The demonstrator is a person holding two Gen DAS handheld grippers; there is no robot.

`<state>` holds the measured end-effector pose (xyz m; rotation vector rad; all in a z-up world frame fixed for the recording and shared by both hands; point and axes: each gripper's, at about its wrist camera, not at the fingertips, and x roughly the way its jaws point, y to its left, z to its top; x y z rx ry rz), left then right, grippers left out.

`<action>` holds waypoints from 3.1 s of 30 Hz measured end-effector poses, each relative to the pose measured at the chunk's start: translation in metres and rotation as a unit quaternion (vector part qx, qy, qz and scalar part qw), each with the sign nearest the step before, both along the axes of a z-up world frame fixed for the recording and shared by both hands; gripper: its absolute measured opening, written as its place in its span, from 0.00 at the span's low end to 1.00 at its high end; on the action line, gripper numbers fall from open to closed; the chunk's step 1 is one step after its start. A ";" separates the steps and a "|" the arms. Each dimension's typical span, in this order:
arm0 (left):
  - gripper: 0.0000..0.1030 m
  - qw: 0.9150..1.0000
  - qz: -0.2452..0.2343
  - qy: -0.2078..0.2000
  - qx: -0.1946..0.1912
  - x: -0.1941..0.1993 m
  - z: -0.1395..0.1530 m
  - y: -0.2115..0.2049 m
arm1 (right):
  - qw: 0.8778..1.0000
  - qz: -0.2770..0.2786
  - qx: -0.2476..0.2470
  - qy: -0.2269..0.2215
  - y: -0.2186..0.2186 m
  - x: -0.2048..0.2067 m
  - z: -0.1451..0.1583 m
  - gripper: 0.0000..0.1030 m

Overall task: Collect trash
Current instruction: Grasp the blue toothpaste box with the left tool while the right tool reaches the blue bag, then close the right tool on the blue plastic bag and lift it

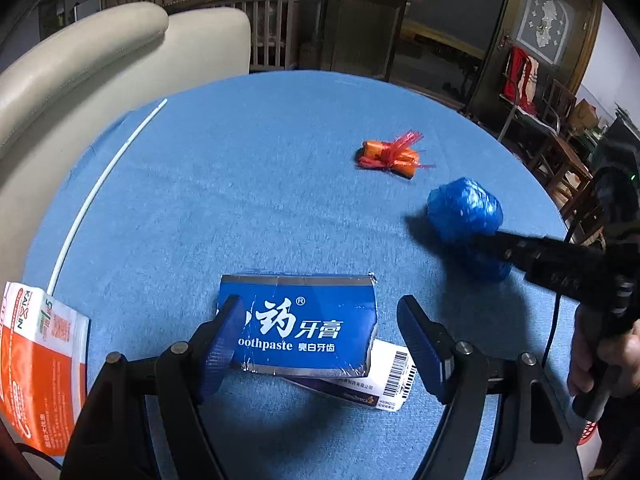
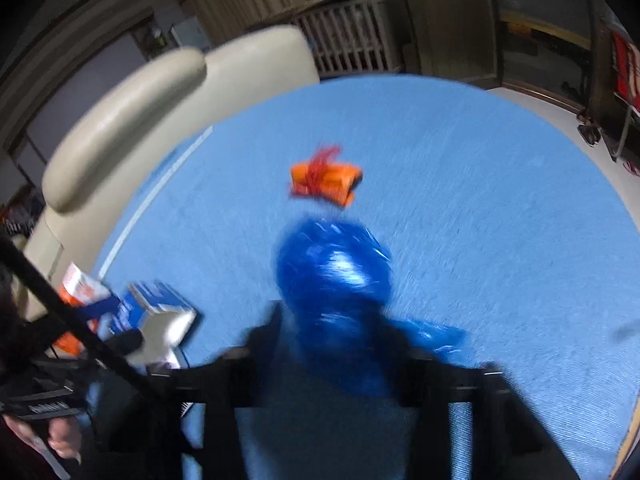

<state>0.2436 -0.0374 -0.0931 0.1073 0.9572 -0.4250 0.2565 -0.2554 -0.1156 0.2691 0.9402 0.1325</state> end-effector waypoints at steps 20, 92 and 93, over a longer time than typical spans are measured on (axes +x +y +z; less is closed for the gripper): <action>0.21 1.000 -0.004 0.000 -0.018 -0.041 -0.010 0.035 | 0.996 -0.007 0.070 -0.051 0.003 -0.110 0.017 0.29; 0.39 0.991 0.014 -0.125 -0.040 -0.160 0.045 0.073 | 0.998 -0.025 0.010 -0.054 0.037 -0.043 0.015 0.50; 0.39 0.991 0.015 -0.127 -0.040 -0.161 0.046 0.072 | 0.998 -0.025 0.016 -0.058 0.034 -0.051 0.017 0.50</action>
